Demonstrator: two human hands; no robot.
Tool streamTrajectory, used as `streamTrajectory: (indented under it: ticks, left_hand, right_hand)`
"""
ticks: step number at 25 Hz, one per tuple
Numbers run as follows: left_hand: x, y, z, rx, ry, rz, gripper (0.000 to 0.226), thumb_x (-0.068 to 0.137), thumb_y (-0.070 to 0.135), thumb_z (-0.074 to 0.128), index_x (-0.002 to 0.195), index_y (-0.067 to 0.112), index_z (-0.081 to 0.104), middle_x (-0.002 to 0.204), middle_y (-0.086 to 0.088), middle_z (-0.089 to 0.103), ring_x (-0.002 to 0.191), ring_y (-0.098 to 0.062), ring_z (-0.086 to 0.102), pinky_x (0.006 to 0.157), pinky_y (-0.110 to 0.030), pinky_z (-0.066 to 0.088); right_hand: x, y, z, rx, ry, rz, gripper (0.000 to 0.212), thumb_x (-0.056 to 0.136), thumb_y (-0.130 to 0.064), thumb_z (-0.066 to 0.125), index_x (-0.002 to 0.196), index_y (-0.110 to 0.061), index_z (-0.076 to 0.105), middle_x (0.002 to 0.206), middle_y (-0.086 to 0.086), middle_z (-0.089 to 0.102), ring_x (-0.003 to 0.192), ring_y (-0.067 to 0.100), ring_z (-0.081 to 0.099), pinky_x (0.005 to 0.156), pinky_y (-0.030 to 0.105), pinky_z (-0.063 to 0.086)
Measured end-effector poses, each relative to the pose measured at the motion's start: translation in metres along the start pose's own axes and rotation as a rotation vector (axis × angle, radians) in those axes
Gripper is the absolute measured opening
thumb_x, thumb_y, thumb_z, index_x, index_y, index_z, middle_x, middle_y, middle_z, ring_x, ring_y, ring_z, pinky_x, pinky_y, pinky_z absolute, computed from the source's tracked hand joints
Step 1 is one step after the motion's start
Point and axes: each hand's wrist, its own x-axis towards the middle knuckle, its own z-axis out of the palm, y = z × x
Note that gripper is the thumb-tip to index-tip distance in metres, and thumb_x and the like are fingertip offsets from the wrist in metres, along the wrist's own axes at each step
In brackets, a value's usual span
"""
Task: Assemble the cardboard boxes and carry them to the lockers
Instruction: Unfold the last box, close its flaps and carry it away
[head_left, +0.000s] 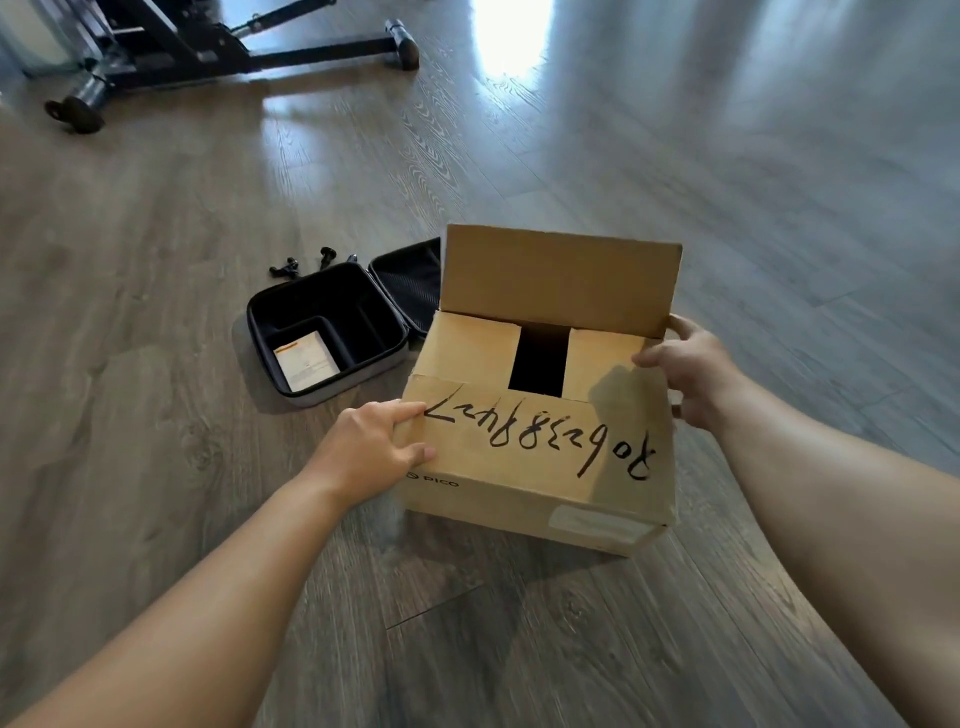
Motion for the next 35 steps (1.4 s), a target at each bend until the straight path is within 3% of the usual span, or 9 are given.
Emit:
streamTrajectory:
  ticks: [4,7,9,12,15,18,25,30,35]
  left_hand:
    - [0.003,0.008,0.011,0.039,0.079,-0.067,0.059,0.085,0.043,0.074,0.139,0.026,0.058,0.135,0.004,0.062,0.124,-0.018,0.056,0.102,-0.034,0.049]
    - [0.004,0.013,0.013,0.055,0.106,-0.038,0.056,0.084,0.043,0.075,0.134,0.022,0.062,0.126,0.005,0.066,0.119,-0.019,0.06,0.097,-0.036,0.051]
    - [0.006,0.015,0.01,0.103,0.113,-0.041,0.054,0.082,0.046,0.076,0.129,0.022,0.063,0.114,0.002,0.068,0.111,-0.021,0.061,0.087,-0.033,0.051]
    - [0.008,0.016,0.009,0.084,0.029,-0.055,0.072,0.079,0.053,0.075,0.139,0.03,0.042,0.112,0.002,0.06,0.107,-0.022,0.059,0.086,-0.037,0.052]
    - [0.011,0.019,0.009,0.021,-0.089,-0.104,0.084,0.086,0.054,0.068,0.153,0.046,0.019,0.131,-0.004,0.052,0.119,-0.025,0.052,0.095,-0.038,0.048]
    - [0.012,0.027,0.011,-0.099,-0.08,-0.132,0.078,0.09,0.046,0.067,0.155,0.04,0.024,0.147,-0.004,0.045,0.13,-0.024,0.045,0.098,-0.035,0.042]
    - [0.002,0.032,-0.003,-0.046,0.082,-0.161,0.079,0.081,0.044,0.078,0.15,0.025,0.043,0.142,-0.002,0.054,0.129,-0.022,0.05,0.094,-0.03,0.043]
    - [-0.011,0.031,-0.043,-0.024,0.204,-0.146,0.065,0.081,0.046,0.078,0.137,0.021,0.058,0.128,-0.002,0.064,0.117,-0.022,0.058,0.084,-0.028,0.043]
    - [-0.042,0.044,-0.124,-0.013,0.261,-0.201,0.066,0.084,0.042,0.076,0.142,0.02,0.054,0.134,-0.002,0.061,0.119,-0.023,0.058,0.088,-0.03,0.047]
  right_hand:
    - [-0.01,0.013,0.007,-0.009,0.057,-0.181,0.062,0.078,0.001,0.071,0.119,-0.043,0.058,0.109,0.012,0.07,0.091,0.035,0.07,0.072,0.058,0.061]
    - [-0.024,0.027,0.003,-0.277,0.114,-0.316,0.053,0.08,-0.007,0.07,0.121,-0.038,0.066,0.124,0.003,0.063,0.103,0.029,0.066,0.078,0.047,0.062]
    - [-0.029,0.042,-0.002,-0.525,0.111,-0.395,0.047,0.087,-0.021,0.073,0.132,-0.03,0.066,0.133,0.003,0.064,0.115,0.027,0.063,0.094,0.042,0.056]
    - [-0.038,0.051,-0.003,-0.775,0.069,-0.418,0.054,0.094,-0.043,0.068,0.144,-0.027,0.057,0.139,0.008,0.06,0.125,0.03,0.057,0.099,0.033,0.046]
    - [-0.043,0.054,0.001,-0.879,0.057,-0.376,0.061,0.096,-0.051,0.061,0.151,-0.03,0.047,0.14,0.014,0.055,0.125,0.033,0.054,0.099,0.039,0.048]
    - [-0.049,0.053,0.01,-0.943,0.103,-0.364,0.062,0.095,-0.054,0.058,0.151,-0.029,0.046,0.135,0.016,0.056,0.119,0.033,0.057,0.096,0.041,0.052]
    - [-0.06,0.041,0.035,-0.951,0.103,-0.362,0.06,0.092,-0.049,0.06,0.147,-0.024,0.052,0.137,0.016,0.058,0.118,0.033,0.058,0.094,0.042,0.053]
    - [-0.064,0.003,0.056,-0.928,0.08,-0.47,0.059,0.092,-0.047,0.062,0.146,-0.025,0.053,0.131,0.015,0.06,0.103,0.028,0.063,0.085,0.04,0.056]
    - [-0.109,-0.071,0.09,-0.933,0.001,-0.527,0.064,0.091,-0.048,0.066,0.149,-0.025,0.049,0.128,0.012,0.054,0.107,0.027,0.058,0.084,0.037,0.053]
